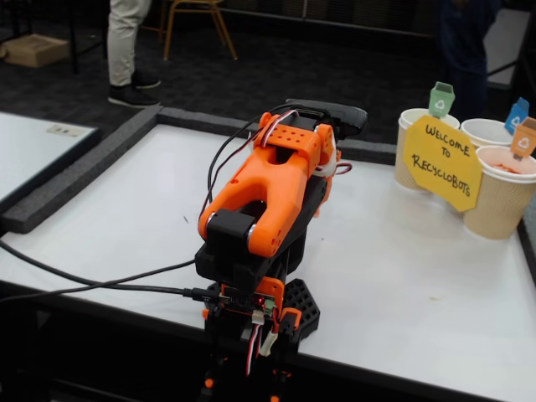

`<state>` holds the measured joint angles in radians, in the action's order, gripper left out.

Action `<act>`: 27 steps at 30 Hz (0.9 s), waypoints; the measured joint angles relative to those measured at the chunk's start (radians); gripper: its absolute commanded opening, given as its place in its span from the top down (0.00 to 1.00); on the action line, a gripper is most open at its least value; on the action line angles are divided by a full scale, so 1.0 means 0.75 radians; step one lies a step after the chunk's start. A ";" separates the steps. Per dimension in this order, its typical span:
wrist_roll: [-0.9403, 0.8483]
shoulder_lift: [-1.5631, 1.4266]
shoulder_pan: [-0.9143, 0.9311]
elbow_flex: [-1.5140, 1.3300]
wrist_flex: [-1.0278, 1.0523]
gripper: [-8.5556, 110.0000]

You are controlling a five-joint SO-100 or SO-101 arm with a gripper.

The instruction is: Sort rubbish by color.

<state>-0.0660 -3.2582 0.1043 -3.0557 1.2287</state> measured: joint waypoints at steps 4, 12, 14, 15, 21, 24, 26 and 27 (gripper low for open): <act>0.002 0.000 -0.025 0.000 0.000 0.92; 0.035 0.000 -0.031 0.000 0.000 0.93; 0.039 0.000 -0.031 0.000 0.000 0.93; 0.039 0.000 -0.031 0.000 0.000 0.93; 0.039 0.000 -0.031 0.000 0.000 0.93; 0.039 0.000 -0.031 0.000 0.000 0.93; 0.039 0.000 -0.031 0.000 0.000 0.93; 0.039 0.000 -0.031 0.000 0.000 0.93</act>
<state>-0.0368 -3.2582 0.0813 -3.0557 1.2287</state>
